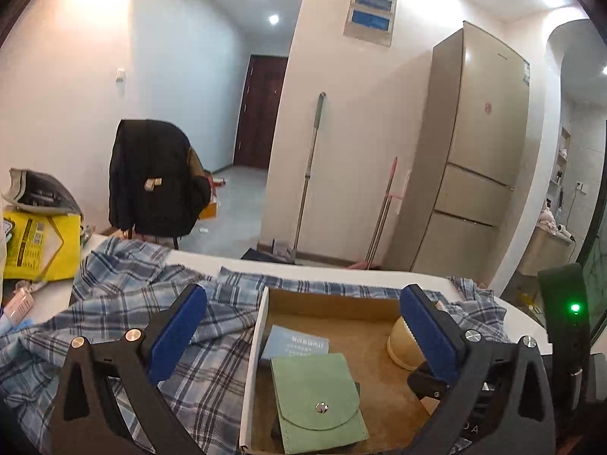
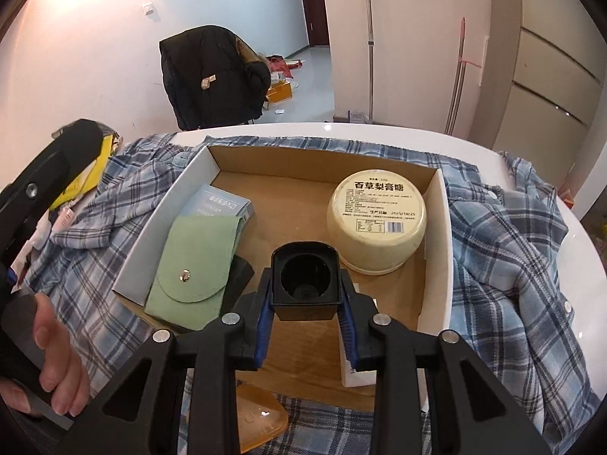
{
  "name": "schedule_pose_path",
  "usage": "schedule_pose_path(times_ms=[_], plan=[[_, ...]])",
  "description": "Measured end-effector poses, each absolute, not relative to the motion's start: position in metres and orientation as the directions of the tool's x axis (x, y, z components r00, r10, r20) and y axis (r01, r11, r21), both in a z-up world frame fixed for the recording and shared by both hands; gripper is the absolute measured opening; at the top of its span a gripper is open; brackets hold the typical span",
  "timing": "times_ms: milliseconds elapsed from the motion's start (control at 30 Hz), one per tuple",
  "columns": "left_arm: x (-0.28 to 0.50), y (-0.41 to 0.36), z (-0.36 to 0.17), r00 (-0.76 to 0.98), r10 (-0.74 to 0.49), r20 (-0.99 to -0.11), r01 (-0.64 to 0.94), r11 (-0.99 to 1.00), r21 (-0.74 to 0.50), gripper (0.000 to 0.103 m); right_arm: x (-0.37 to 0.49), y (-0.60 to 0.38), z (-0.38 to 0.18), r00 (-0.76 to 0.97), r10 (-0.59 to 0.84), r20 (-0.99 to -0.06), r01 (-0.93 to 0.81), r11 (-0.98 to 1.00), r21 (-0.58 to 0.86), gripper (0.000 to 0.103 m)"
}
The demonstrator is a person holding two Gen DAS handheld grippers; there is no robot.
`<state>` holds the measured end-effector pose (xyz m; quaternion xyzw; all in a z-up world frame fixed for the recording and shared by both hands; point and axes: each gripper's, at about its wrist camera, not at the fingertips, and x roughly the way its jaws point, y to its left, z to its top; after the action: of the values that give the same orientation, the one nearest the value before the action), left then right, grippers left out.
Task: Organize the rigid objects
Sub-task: 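Lower the green pouch into the tray with the left tool while the right tool lowers the black cup in, then open both tools and lift them away from the tray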
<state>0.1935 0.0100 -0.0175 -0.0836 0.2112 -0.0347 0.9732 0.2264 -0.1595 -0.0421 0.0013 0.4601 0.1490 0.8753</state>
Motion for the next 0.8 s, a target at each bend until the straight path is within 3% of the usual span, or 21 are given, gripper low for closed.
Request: schedule_pose_path(times_ms=[200, 333, 700, 767, 800], plan=[[0.208, 0.018, -0.03, 0.857, -0.145, -0.494, 0.022, 0.969, -0.245, 0.103, 0.228, -0.159, -0.045, 0.525, 0.23, -0.82, -0.261, 0.96, 0.102, 0.029], [0.209, 0.028, -0.031, 0.857, -0.147, -0.494, -0.005, 0.956, -0.294, 0.103, 0.231, -0.158, -0.049, 0.522, 0.068, -0.85, -0.217, 0.974, -0.056, 0.03], [0.206, 0.02, -0.029, 0.866, -0.13, -0.483, 0.01, 0.97, -0.243, 0.103, 0.233, -0.16, -0.051, 0.515, 0.094, -0.852, -0.235, 0.971, -0.035, 0.03], [0.205, 0.016, -0.028, 0.876, -0.108, -0.471, 0.009, 0.978, -0.209, 0.103, 0.233, -0.161, -0.05, 0.508, 0.123, -0.853, -0.241, 0.971, -0.004, 0.035], [0.203, 0.013, -0.028, 0.88, -0.096, -0.466, 0.009, 0.983, -0.185, 0.103, 0.234, -0.162, -0.049, 0.507, 0.13, -0.852, -0.237, 0.971, 0.007, 0.051]])
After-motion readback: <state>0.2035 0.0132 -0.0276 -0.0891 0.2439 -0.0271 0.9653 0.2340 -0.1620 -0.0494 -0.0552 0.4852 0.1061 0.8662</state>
